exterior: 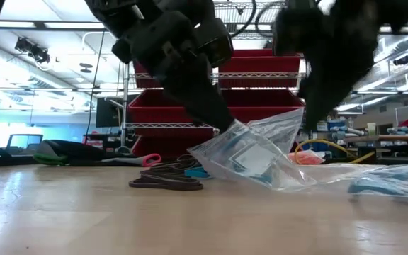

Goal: Sort rubber bands
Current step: Put the blue rubber band into the transparent zip bag

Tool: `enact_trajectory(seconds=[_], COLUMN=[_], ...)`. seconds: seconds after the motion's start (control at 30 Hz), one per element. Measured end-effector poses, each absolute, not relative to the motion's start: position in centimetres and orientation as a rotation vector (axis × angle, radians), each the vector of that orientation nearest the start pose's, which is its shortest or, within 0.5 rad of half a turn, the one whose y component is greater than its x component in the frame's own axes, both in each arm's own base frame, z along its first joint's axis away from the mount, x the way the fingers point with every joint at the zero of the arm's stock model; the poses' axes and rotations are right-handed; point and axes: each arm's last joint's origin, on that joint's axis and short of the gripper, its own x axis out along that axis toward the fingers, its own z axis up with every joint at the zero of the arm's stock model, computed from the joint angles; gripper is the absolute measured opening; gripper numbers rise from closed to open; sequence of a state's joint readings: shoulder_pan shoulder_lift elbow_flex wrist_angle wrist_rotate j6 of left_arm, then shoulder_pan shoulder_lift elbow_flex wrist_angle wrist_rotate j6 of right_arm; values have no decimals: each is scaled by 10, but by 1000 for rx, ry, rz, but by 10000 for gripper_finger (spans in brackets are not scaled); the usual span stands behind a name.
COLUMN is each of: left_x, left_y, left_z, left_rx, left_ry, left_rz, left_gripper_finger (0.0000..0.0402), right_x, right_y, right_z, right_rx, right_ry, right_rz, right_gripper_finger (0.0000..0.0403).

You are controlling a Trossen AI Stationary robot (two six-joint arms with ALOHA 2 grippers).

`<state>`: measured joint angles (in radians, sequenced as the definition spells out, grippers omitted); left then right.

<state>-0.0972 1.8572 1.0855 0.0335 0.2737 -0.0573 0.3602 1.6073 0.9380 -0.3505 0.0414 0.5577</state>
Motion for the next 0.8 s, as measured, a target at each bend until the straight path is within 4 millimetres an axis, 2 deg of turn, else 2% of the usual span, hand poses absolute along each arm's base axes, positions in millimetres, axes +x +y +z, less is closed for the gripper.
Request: enact_trajectory(seconds=[0.17,0.27,0.37,0.57,0.8], left_x=[383,385,385,384,379], left_y=[-39,-33,-25,-5,6], left_z=[156,150,148,141,135], left_rx=[-281,-381,-448,-510,-554], left_ry=[782,808,830,860,935], left_rz=[-343,-347,-317,-182,-70], left_gripper_finger=[127,128,128,128,128], right_x=[295,301,301,300,301], right_y=[120,123,123,118,116], right_z=[136,128,126,134,134], right_rx=[222,207,200,170,183], right_ry=[1155,1139,1136,1095,1090], right_rz=[-84,-102,-107,-135,-147], right_gripper_finger=[63,64,62,63,60])
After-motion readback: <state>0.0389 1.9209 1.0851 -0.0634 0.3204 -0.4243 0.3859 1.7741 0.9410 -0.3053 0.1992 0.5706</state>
